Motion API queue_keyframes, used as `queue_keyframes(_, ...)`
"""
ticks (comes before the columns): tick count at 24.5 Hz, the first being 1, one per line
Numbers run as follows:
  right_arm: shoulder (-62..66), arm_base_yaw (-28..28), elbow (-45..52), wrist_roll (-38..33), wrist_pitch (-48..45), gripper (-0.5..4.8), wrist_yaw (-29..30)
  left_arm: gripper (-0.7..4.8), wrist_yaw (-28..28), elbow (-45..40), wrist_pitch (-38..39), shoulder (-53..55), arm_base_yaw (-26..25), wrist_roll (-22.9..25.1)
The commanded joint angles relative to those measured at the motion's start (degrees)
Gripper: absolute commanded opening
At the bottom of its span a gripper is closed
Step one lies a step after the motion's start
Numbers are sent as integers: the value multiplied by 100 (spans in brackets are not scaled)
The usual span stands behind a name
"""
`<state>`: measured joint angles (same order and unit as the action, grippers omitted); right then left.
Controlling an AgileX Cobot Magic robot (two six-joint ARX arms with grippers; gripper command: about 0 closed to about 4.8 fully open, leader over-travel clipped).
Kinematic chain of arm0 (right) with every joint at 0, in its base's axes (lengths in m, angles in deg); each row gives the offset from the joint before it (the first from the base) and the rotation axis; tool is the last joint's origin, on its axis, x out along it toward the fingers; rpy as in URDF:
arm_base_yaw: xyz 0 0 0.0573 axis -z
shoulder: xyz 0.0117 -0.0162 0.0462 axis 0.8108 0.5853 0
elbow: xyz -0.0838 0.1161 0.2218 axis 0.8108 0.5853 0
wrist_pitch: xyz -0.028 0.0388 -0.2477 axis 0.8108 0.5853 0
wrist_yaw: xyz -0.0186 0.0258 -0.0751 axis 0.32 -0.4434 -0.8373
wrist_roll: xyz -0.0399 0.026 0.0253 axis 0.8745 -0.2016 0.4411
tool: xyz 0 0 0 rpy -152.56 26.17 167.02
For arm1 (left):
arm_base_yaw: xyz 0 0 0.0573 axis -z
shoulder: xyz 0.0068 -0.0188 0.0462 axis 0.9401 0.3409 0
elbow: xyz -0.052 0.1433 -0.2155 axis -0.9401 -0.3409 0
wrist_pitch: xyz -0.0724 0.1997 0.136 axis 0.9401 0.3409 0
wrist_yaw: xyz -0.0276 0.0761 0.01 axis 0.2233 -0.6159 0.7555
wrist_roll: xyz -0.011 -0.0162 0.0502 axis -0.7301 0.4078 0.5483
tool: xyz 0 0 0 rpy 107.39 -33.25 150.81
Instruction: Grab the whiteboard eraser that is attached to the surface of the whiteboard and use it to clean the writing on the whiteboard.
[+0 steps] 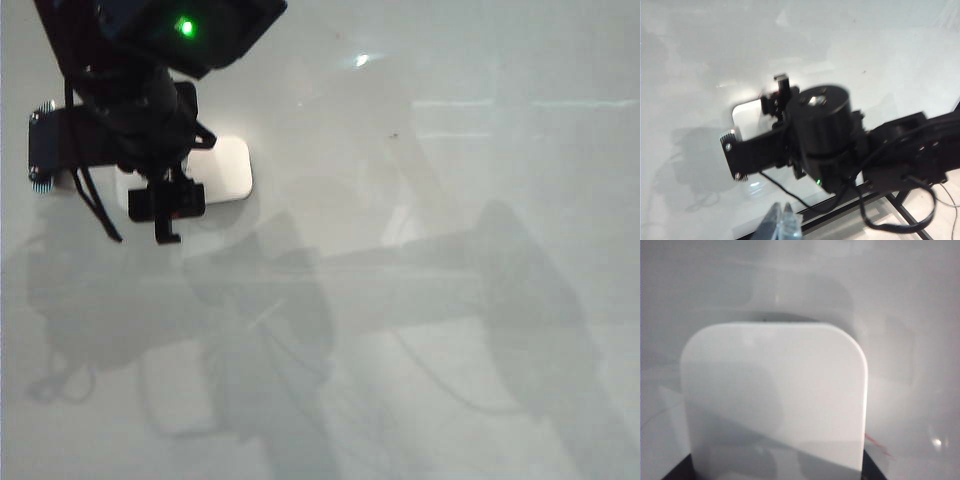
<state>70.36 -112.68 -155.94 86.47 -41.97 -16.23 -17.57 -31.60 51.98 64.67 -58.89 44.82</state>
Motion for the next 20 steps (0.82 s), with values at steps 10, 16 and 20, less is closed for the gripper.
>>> queue_keyframes(10, 232, 11, -404, 262, 96, 148, -549, -5, 26, 11, -28, 2, 2, -197)
queue_keyframes(16, 232, -77, -2094, 79, 817, 148, -752, -5, 4, 13, -33, 2, 4, -195)
queue_keyframes(20, 234, -77, -2490, -398, 1510, 148, -649, -5, 4, 13, -33, 2, 7, -195)
